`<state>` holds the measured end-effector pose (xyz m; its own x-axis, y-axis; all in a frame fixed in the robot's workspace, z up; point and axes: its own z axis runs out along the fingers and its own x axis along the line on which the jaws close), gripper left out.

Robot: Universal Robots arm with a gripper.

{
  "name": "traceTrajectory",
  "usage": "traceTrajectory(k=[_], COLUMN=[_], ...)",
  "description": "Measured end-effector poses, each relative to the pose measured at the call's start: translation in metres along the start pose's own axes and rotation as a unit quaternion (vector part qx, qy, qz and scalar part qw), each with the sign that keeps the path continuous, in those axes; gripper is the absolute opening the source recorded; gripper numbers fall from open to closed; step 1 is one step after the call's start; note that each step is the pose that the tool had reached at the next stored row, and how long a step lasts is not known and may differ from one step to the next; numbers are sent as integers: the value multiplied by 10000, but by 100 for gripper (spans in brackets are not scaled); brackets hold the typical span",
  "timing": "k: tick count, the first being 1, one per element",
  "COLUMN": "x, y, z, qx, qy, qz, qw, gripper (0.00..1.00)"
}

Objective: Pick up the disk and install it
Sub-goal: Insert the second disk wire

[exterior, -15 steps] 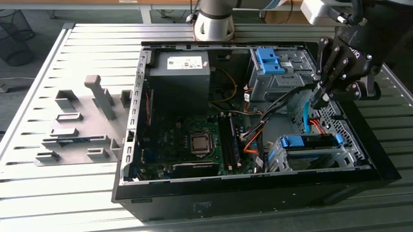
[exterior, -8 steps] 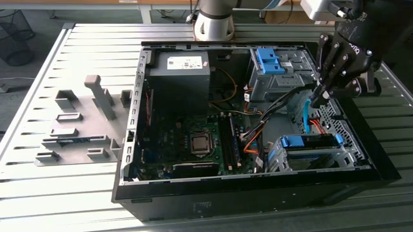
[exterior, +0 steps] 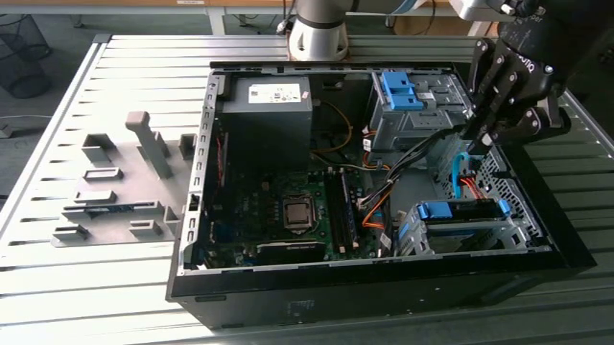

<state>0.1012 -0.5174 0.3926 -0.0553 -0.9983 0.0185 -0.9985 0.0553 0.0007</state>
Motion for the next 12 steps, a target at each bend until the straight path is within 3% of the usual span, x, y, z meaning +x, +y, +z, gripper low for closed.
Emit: traceTrajectory(k=[2, 5, 7, 11, 12], x=[-23, -69, -85, -102, -102], y=[1, 4, 4, 5, 5], z=[2, 20, 32, 54, 65], qx=[3, 11, 16, 23, 24], qy=[53, 206, 288, 414, 430], qz=[0, 1, 1, 1, 1], qw=[10000, 9998, 9996, 9991, 9991], gripper=[30, 30, 30, 30, 30])
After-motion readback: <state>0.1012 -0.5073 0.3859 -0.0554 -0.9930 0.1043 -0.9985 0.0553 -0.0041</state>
